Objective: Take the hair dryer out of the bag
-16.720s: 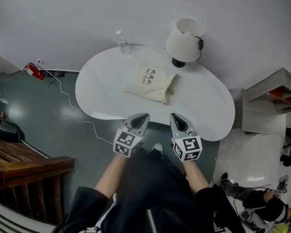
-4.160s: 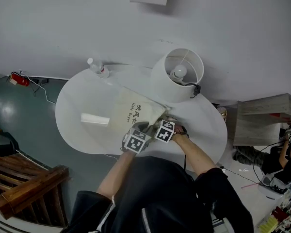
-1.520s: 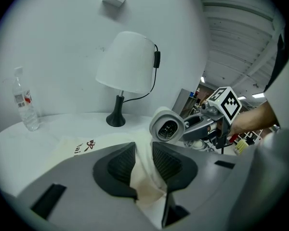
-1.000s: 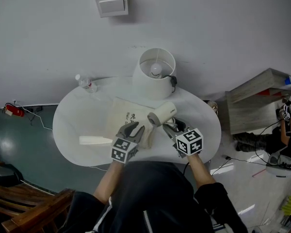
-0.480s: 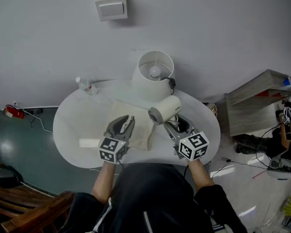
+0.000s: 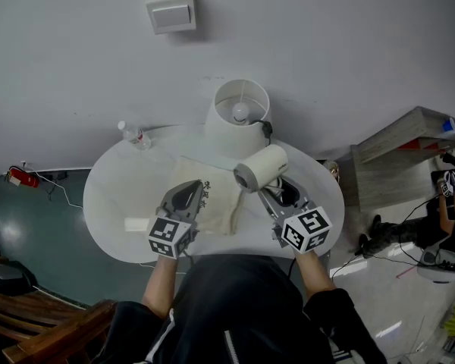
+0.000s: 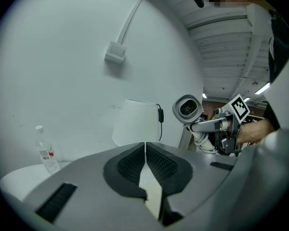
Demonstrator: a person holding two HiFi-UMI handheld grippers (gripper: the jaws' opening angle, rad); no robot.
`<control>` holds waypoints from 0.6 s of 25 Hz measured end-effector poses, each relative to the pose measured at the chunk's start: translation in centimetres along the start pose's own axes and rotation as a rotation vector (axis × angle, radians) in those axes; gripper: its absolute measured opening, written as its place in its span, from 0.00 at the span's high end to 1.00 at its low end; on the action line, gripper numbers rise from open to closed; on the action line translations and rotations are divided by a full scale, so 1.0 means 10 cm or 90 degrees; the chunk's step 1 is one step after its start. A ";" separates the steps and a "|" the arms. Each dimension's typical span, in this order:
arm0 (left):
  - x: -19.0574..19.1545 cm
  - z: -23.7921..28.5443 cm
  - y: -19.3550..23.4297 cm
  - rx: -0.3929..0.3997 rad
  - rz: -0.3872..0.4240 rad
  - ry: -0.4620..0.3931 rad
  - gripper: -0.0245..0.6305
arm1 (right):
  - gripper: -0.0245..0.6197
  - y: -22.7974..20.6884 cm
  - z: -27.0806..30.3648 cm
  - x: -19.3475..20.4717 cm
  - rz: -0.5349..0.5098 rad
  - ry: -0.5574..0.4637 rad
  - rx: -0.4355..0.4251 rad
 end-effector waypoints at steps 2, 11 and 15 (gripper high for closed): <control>-0.02 -0.01 -0.02 0.001 0.006 -0.004 0.94 | 0.66 0.01 -0.02 -0.02 -0.004 -0.004 0.003; -0.01 0.01 -0.05 0.004 0.021 0.001 0.94 | 0.66 0.02 -0.06 -0.01 -0.006 -0.006 0.006; 0.00 0.01 -0.11 0.017 0.025 0.000 0.94 | 0.66 0.01 -0.08 0.02 -0.001 -0.002 0.007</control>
Point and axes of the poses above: the fingertips, and each gripper's own axes: z forward along the fingers, y to its left, x out of its underside, the point moved 4 cm from there along -z, backward along the fingers, and after that the axes turned 1 degree about -y, right-handed, at the moved point
